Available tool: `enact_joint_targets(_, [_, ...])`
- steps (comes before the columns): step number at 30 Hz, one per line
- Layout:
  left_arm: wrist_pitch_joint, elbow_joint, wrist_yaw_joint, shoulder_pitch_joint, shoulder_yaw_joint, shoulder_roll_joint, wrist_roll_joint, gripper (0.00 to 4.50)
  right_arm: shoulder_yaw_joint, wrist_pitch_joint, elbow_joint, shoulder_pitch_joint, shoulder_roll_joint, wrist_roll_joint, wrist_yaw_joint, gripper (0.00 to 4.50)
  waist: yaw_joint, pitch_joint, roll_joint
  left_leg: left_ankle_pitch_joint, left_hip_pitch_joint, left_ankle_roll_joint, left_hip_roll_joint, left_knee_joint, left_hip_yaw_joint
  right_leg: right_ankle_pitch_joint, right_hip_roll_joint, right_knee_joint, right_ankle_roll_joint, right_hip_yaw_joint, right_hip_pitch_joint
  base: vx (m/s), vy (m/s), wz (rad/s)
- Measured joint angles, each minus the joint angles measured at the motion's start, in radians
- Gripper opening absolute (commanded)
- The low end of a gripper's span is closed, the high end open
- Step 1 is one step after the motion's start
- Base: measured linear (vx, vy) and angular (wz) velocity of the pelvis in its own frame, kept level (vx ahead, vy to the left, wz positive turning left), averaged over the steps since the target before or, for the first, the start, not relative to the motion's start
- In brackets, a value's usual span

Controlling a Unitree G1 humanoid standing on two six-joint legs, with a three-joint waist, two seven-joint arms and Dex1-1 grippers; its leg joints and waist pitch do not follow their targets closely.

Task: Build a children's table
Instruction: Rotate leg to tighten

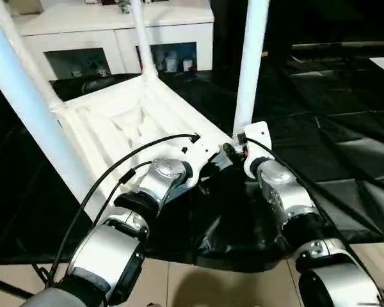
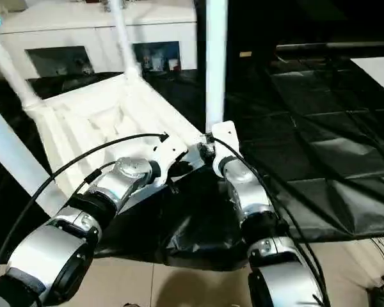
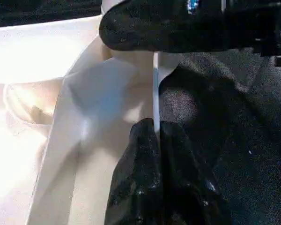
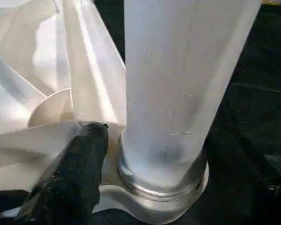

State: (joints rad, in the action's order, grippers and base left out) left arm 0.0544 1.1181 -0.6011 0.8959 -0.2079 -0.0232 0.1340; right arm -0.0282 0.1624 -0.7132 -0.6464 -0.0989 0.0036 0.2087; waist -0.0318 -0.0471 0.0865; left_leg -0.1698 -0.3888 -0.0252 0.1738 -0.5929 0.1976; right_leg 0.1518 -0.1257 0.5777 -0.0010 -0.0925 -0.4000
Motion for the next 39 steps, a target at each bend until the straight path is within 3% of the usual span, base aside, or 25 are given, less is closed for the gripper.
enact_joint_targets(4, [-0.023,0.000,-0.062,-0.003,-0.005,-0.025,-0.002,0.00,-0.021,-0.021,0.048,0.045,-0.070,0.015,0.165,4.10,0.000,0.000,0.000,0.000,0.000,0.000,0.001,0.000,0.000,0.000,0.000,0.000,0.000,-0.001,0.000,0.000,0.000,0.00])
enact_joint_targets(9, [-0.115,-0.062,-0.262,-0.070,-0.012,-0.110,-0.020,0.00,-0.060,-0.025,0.174,0.150,-0.207,0.067,0.444,4.10,-0.005,0.001,0.001,0.002,0.000,0.003,0.002,0.001,0.000,0.000,0.001,0.001,0.001,-0.003,-0.001,0.000,0.000,0.00])
enact_joint_targets(17, [-0.175,-0.218,-0.535,-0.184,-0.047,-0.209,-0.052,0.00,-0.087,-0.049,0.285,0.198,-0.287,0.112,0.649,4.10,-0.031,0.001,0.003,0.000,0.000,0.000,0.002,0.001,0.002,0.001,0.000,0.001,0.001,0.000,0.000,0.000,0.000,0.00])
enact_joint_targets(25, [-0.172,-0.274,-0.554,-0.218,-0.047,-0.231,-0.054,0.00,-0.106,-0.046,0.289,0.219,-0.298,0.110,0.694,4.10,-0.029,0.001,0.003,0.000,0.000,0.000,0.002,0.002,0.002,0.001,0.000,0.002,0.001,0.000,-0.002,0.000,0.000,0.00])
enact_joint_targets(39, [-0.148,-0.290,-0.561,-0.220,-0.046,-0.229,-0.057,0.00,-0.124,-0.046,0.287,0.219,-0.297,0.107,0.708,2.99,-0.030,0.001,0.002,0.000,-0.001,0.000,0.002,0.001,0.002,0.001,0.000,0.001,0.001,0.000,-0.002,0.000,0.000,0.00])
